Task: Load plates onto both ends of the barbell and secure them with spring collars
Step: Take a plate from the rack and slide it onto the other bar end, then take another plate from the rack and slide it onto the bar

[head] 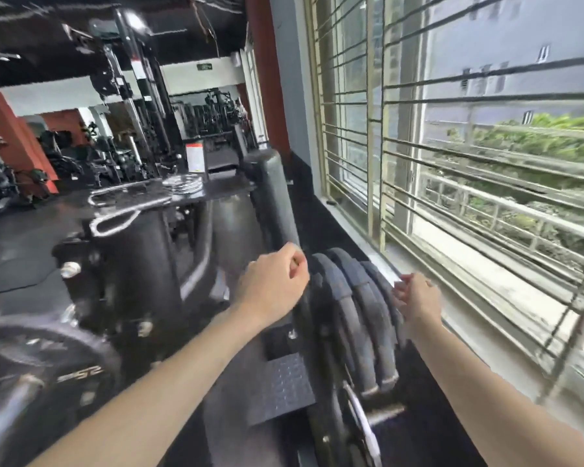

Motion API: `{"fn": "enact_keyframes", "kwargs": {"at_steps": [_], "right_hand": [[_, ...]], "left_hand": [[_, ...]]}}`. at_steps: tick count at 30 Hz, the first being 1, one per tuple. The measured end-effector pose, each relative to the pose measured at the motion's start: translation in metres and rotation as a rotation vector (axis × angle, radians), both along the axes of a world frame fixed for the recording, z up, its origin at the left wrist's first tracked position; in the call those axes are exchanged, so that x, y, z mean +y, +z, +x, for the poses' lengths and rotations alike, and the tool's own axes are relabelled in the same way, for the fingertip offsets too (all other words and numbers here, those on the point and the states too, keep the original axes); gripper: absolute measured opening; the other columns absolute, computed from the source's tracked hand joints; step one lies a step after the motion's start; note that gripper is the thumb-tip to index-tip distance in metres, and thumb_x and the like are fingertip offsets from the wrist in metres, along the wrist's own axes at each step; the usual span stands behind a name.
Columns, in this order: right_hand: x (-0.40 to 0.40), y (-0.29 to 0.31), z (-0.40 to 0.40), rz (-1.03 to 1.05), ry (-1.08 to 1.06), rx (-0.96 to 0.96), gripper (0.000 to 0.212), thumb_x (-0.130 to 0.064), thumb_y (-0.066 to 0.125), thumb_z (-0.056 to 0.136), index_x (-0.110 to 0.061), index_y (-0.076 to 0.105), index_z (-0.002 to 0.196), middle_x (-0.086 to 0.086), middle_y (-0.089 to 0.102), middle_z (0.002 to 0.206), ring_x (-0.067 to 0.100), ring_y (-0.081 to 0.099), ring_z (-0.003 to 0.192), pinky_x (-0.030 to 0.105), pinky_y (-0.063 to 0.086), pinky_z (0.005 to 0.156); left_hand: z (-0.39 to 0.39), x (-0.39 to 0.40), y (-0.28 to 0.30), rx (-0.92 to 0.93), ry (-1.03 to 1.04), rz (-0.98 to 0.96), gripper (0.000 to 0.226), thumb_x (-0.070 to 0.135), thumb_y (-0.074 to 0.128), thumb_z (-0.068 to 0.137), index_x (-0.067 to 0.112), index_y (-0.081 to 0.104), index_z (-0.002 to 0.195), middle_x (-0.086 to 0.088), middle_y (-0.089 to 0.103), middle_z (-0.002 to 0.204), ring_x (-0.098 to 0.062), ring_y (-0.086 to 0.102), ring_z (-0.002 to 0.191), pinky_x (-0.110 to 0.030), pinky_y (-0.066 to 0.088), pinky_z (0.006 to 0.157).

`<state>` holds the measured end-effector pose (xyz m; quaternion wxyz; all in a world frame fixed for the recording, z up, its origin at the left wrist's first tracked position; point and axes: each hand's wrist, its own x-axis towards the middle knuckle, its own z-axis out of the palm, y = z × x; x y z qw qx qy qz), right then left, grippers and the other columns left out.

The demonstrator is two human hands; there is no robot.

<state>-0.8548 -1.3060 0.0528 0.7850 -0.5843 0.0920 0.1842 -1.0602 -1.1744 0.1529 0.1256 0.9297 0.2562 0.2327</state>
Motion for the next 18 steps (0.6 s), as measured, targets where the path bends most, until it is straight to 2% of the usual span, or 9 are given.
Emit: {"fn": "enact_keyframes", "kwargs": {"at_steps": [1, 2, 3, 4, 5, 7, 10, 14, 18], "right_hand": [[-0.008, -0.01, 0.021, -0.003, 0.027, 0.054, 0.019, -0.013, 0.04, 0.099, -0.009, 0.055, 0.086, 0.005, 0.054, 0.063, 0.014, 0.049, 0.049, 0.019, 0.047, 0.044], [-0.014, -0.022, 0.039, -0.001, 0.099, 0.127, 0.018, -0.017, 0.042, 0.099, -0.008, 0.056, 0.094, 0.006, 0.056, 0.066, 0.015, 0.053, 0.053, 0.025, 0.058, 0.061], [-0.018, -0.036, 0.056, -0.013, 0.191, 0.217, 0.021, -0.023, 0.045, 0.1, -0.008, 0.058, 0.107, 0.009, 0.06, 0.082, 0.018, 0.06, 0.07, 0.034, 0.059, 0.087], [-0.021, -0.049, 0.072, -0.04, 0.277, 0.306, 0.032, -0.029, 0.047, 0.101, -0.01, 0.056, 0.124, 0.01, 0.061, 0.107, 0.021, 0.062, 0.099, 0.041, 0.049, 0.105], [-0.023, -0.058, 0.084, -0.06, 0.337, 0.385, 0.043, -0.037, 0.05, 0.1, -0.013, 0.051, 0.135, 0.008, 0.055, 0.129, 0.023, 0.053, 0.126, 0.046, 0.041, 0.111], [-0.021, -0.07, 0.099, -0.087, 0.422, 0.493, 0.056, -0.05, 0.056, 0.094, -0.018, 0.045, 0.139, 0.005, 0.043, 0.15, 0.028, 0.036, 0.144, 0.056, 0.037, 0.108], [-0.009, -0.083, 0.117, -0.102, 0.517, 0.591, 0.075, -0.062, 0.061, 0.085, -0.025, 0.037, 0.146, 0.004, 0.037, 0.155, 0.034, 0.032, 0.145, 0.072, 0.032, 0.099], [0.003, -0.097, 0.124, -0.107, 0.739, 0.77, 0.106, -0.07, 0.069, 0.068, -0.019, 0.031, 0.154, 0.016, 0.019, 0.165, 0.046, 0.015, 0.15, 0.079, 0.018, 0.105], [0.002, -0.113, 0.132, -0.026, 0.822, 0.855, 0.118, -0.071, 0.078, 0.056, -0.019, 0.031, 0.151, 0.023, 0.017, 0.164, 0.054, 0.027, 0.142, 0.079, 0.029, 0.1]], "left_hand": [[0.029, -0.009, -0.006, 0.034, -0.013, -0.003, 0.015, 0.043, 0.044, 0.089, 0.035, 0.055, 0.095, 0.01, 0.071, 0.097, -0.026, 0.065, 0.093, -0.038, 0.052, 0.081], [0.057, -0.016, -0.012, 0.067, -0.024, -0.008, 0.015, 0.042, 0.045, 0.091, 0.033, 0.056, 0.096, 0.008, 0.07, 0.1, -0.026, 0.065, 0.096, -0.037, 0.051, 0.082], [0.083, -0.022, -0.018, 0.093, -0.036, -0.008, 0.016, 0.039, 0.047, 0.093, 0.031, 0.058, 0.1, 0.006, 0.068, 0.105, -0.025, 0.064, 0.101, -0.036, 0.049, 0.084], [0.109, -0.027, -0.023, 0.12, -0.038, 0.004, 0.02, 0.038, 0.048, 0.095, 0.027, 0.059, 0.107, 0.003, 0.066, 0.11, -0.024, 0.062, 0.105, -0.036, 0.047, 0.087], [0.132, -0.03, -0.027, 0.154, -0.028, 0.023, 0.025, 0.038, 0.047, 0.097, 0.024, 0.059, 0.114, 0.0, 0.063, 0.117, -0.025, 0.06, 0.11, -0.038, 0.047, 0.091], [0.167, -0.033, -0.034, 0.248, -0.001, 0.082, 0.035, 0.041, 0.045, 0.098, 0.02, 0.056, 0.124, -0.003, 0.058, 0.127, -0.025, 0.055, 0.117, -0.042, 0.045, 0.096], [0.209, -0.032, -0.048, 0.446, 0.036, 0.231, 0.044, 0.046, 0.04, 0.099, 0.016, 0.056, 0.128, -0.007, 0.058, 0.131, -0.028, 0.055, 0.12, -0.042, 0.043, 0.095], [0.244, -0.027, -0.068, 0.744, 0.124, 0.329, 0.053, 0.054, 0.033, 0.1, 0.014, 0.059, 0.124, -0.008, 0.066, 0.124, -0.028, 0.061, 0.114, -0.041, 0.037, 0.1], [0.263, -0.026, -0.081, 0.911, 0.202, 0.297, 0.046, 0.049, 0.036, 0.1, 0.017, 0.061, 0.122, -0.004, 0.068, 0.123, -0.025, 0.059, 0.118, -0.042, 0.025, 0.107]]}}
